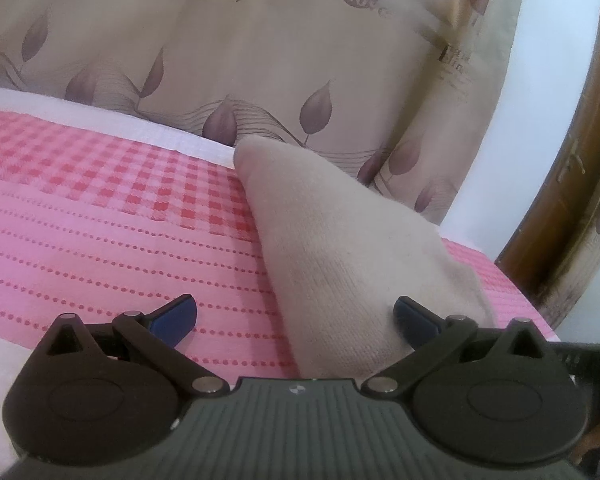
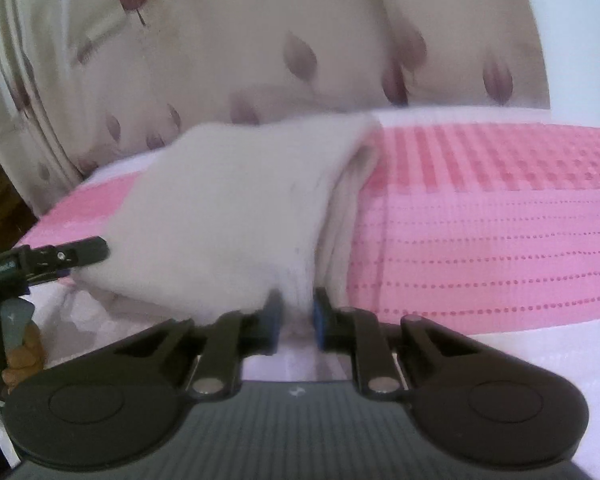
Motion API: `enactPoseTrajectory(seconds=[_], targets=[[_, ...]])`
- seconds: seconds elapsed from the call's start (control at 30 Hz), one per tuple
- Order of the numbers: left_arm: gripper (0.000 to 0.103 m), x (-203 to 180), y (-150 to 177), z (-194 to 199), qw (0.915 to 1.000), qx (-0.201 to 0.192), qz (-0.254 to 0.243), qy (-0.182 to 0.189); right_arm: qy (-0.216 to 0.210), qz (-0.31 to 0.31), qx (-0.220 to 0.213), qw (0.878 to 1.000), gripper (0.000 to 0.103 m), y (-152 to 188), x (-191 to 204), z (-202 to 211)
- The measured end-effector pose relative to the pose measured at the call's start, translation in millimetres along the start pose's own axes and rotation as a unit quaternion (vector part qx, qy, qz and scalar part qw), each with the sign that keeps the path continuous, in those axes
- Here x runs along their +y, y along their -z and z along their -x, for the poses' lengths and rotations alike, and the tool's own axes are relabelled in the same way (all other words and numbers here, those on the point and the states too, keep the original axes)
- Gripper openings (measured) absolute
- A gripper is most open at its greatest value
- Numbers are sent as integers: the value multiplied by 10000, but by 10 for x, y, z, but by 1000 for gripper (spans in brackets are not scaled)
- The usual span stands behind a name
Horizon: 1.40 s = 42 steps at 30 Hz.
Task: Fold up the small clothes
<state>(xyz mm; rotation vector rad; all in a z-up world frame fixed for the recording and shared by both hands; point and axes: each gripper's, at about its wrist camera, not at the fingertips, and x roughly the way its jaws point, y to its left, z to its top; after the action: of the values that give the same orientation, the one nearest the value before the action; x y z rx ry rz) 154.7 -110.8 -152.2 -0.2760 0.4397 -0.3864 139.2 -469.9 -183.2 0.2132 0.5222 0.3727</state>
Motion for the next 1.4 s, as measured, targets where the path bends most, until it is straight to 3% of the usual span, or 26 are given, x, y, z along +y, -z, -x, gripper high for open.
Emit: enactPoseTrajectory(seconds=[0.17, 0.37, 0.5, 0.6, 0.7, 0.83, 1.0, 1.2, 1.4], targets=[[103, -21, 2, -10, 9999, 34, -100, -42, -318, -387, 29, 9987, 19, -93, -94, 27], [103, -78, 11, -18, 9995, 52, -299, 38, -193, 82, -623, 9978, 20, -501, 62, 231], [103, -78, 13, -18, 9995, 37, -323, 44, -5, 566, -682, 9961, 20, -865, 218, -135], [103, -60, 8, -32, 9996, 72, -280, 71, 256, 870, -436, 9949, 19, -1044, 248, -596], [103, -53, 3, -42, 9996, 88, -256, 125, 651, 900, -81, 9938, 16, -1039, 98, -1042], [103, -49, 1, -40, 9995, 102, -241, 165, 729, 1021, -189, 9919, 16, -987, 83, -1090], [103, -46, 5, -36, 9996, 80, -226, 154, 485, 808, -230, 9953, 17, -1013, 14, -958], [103, -67, 10, -32, 9996, 58, -244, 142, -12, 691, -955, 9930, 19, -1067, 212, -658], [103, -53, 15, -24, 9996, 57, -210, 157, -141, 1464, -146, 9890, 19, -1492, 670, -1251]])
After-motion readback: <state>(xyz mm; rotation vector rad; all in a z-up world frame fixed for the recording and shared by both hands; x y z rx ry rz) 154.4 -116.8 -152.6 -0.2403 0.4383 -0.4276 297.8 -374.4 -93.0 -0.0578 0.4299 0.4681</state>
